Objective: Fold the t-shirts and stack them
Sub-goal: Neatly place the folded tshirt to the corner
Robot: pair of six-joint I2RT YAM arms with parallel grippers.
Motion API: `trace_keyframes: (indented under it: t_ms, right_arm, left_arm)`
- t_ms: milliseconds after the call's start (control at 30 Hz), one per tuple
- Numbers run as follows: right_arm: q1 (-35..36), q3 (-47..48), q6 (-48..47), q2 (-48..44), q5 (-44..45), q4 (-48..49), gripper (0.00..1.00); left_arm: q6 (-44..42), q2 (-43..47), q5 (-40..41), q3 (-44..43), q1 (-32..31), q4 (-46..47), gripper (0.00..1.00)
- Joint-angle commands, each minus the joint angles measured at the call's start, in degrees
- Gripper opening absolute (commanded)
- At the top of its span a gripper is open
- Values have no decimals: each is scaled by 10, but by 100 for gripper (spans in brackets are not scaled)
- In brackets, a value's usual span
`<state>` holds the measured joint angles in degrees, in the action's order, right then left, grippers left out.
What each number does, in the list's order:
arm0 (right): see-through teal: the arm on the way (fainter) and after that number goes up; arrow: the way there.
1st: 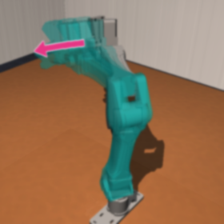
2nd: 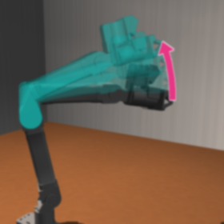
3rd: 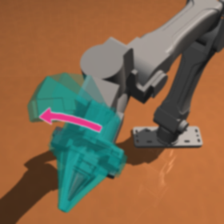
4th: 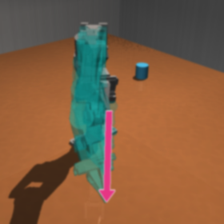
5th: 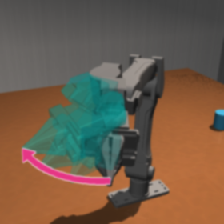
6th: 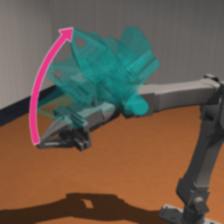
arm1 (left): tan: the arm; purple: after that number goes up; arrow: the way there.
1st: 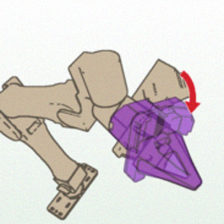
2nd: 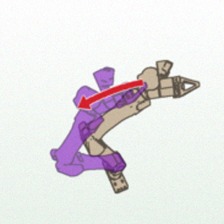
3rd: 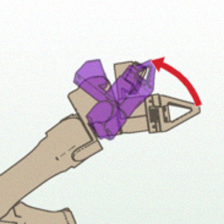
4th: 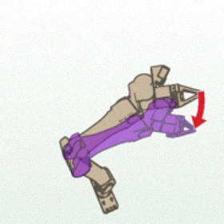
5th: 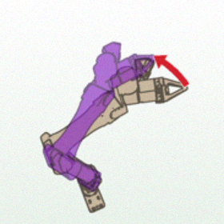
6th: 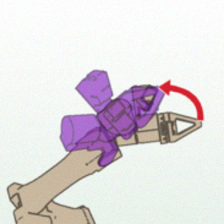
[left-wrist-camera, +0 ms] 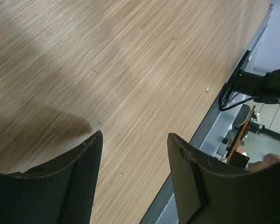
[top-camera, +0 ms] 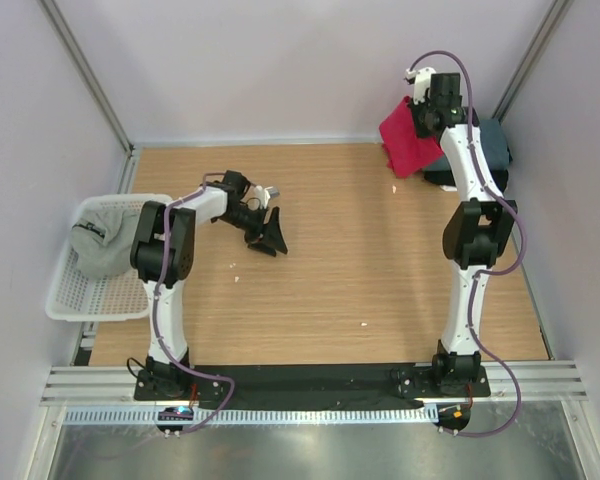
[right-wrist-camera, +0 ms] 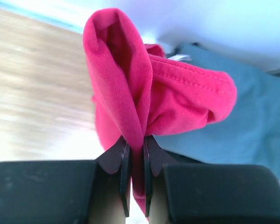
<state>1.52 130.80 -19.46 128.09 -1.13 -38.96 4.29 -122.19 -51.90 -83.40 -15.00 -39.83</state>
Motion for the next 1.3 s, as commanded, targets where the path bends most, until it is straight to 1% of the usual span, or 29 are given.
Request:
trace_keyframes:
  t_ms: [0,67,100,367,567,700,1033,1167,1200,1267]
  right_arm:
    - [-8,66,-26,17,60,16,1]
    - [-7,74,-33,22,68,20,1]
    - [-23,75,-35,22,73,23,1]
    - [-56,91,-37,15,70,37,1]
    - [-82,132,-45,32,82,38,1]
    - [-93,132,-58,40,90,53,1]
    - [-106,135,-94,100,151,113,1]
    - [-109,132,-103,113,186,145,1]
    - [-109,132,-106,116,211,160,1]
    - [-110,131,-109,119,230,173,1]
  left_arm:
    - [-25,53,0,-1,2,4,59]
    - [-25,53,1,-1,2,4,59]
    - [-25,54,0,1,2,5,59]
    - [-18,37,0,0,2,10,59]
    - [-17,33,0,1,2,12,58]
    - [-20,28,5,3,2,12,58]
    - [-24,26,14,5,2,9,58]
    - [-26,26,17,6,2,8,58]
    - [-26,27,19,6,2,8,58]
    - [-27,27,18,6,2,7,58]
